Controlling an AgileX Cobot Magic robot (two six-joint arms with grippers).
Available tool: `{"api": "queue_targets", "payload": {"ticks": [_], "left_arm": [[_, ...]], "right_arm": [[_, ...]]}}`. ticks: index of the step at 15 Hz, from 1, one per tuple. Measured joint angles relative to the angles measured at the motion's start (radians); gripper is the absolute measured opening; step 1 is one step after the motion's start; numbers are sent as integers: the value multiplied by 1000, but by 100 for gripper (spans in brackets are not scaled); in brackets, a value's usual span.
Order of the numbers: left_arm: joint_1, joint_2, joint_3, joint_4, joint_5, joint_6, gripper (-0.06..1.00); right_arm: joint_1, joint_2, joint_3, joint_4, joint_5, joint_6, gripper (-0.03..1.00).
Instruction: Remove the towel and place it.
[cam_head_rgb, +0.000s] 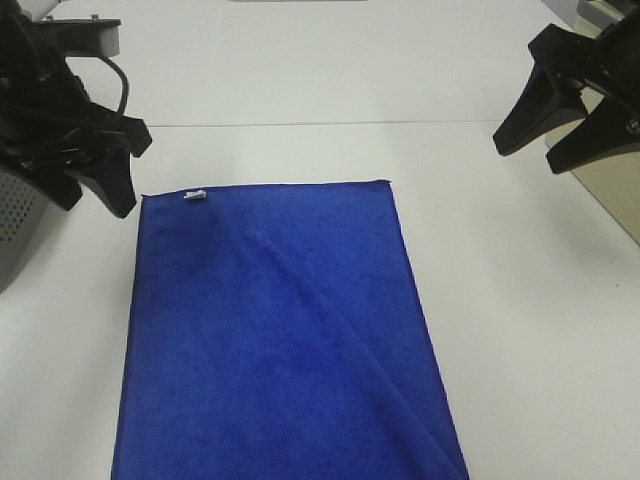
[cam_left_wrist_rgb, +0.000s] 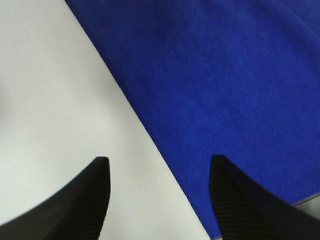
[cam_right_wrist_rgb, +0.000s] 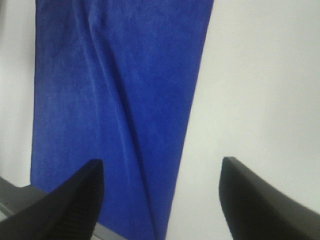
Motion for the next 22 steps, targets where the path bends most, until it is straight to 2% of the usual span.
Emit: {"api": "queue_targets", "payload": {"ticks": [5,6,10,12,15,20,22], "left_arm": [[71,202,-209,0,-13,-49,56],[92,246,-258,2,-5,-50,56],[140,394,-412,16,36,-58,56],[141,464,-487,79,55,-107,56],[175,526,-543,90,61,-129,56],[240,601,-579,-48,33,-88,56],[244,627,-581,-69,4,-67,57]], "right_arm": [[1,203,-292,-216,10,113,66],[19,279,-380,-299,21,156,66],[126,476,-597,-453,34,242,66],[180,640,-780,-476,82,287,66],[196,746,-873,-482,98,295,66],[196,840,-887,-445,89,301,66],[196,859,-887,-428,79,302,66]]}}
